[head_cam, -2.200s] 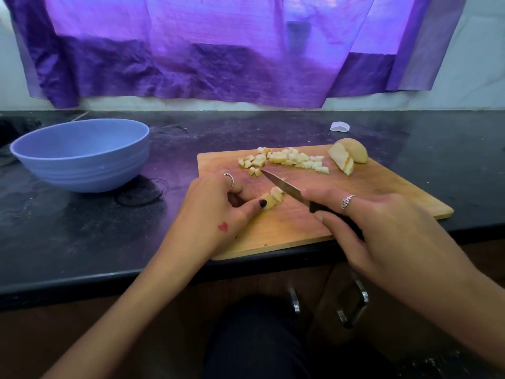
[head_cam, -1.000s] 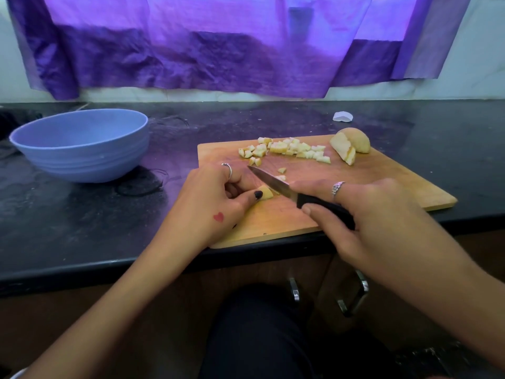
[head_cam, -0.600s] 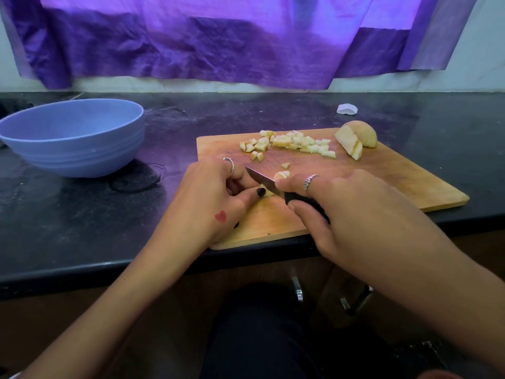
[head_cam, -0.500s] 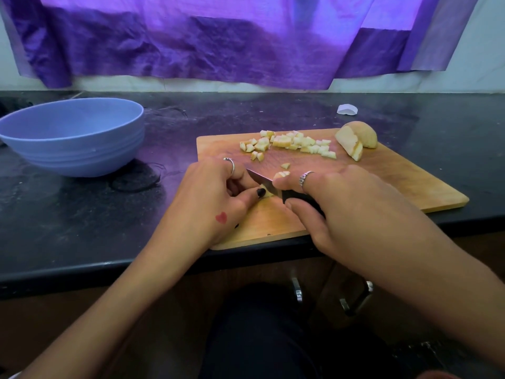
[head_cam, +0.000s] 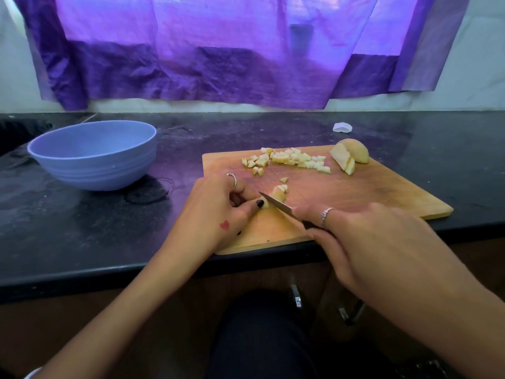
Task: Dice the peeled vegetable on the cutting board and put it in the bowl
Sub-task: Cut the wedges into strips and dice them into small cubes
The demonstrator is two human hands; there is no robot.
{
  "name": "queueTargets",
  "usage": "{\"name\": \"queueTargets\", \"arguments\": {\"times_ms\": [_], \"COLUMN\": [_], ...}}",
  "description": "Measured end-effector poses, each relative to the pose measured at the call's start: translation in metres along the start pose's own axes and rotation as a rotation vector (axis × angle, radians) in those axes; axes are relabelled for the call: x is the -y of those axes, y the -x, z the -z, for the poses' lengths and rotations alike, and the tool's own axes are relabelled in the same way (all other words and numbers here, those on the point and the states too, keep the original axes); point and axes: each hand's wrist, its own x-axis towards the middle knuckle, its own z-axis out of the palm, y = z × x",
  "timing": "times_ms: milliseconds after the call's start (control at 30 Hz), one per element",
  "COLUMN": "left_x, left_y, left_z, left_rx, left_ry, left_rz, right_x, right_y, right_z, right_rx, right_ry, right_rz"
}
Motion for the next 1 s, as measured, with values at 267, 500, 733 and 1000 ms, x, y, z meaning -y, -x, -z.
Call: {"name": "queueTargets", "arguments": {"times_ms": [267,500,733,1000], "left_x": [0.002,0.003,0.004,0.003], "left_y": [0.0,0.0,-0.001,-0.001], "left_z": [0.005,0.004,0.005,0.002], "left_rx": [0.039,0.027,0.031,0.02], "left_ry": [0.097,0.096,0.076,0.057], "left_rz": [0.021,0.016,-0.012,-0.011], "right_x": [0.011,0.015,0.015,0.008], "right_y": [-0.007,-0.008,-0.017,-0.026], "right_z": [-0.008,-0.007,-0.01,-0.009], "right_rx": [-0.173,-0.058,-0.026,0.031], "right_ry": [-0.275,-0.187,-0.032,-0.067], "right_rz": [-0.029,-0.046,-0.032,-0.009]}}
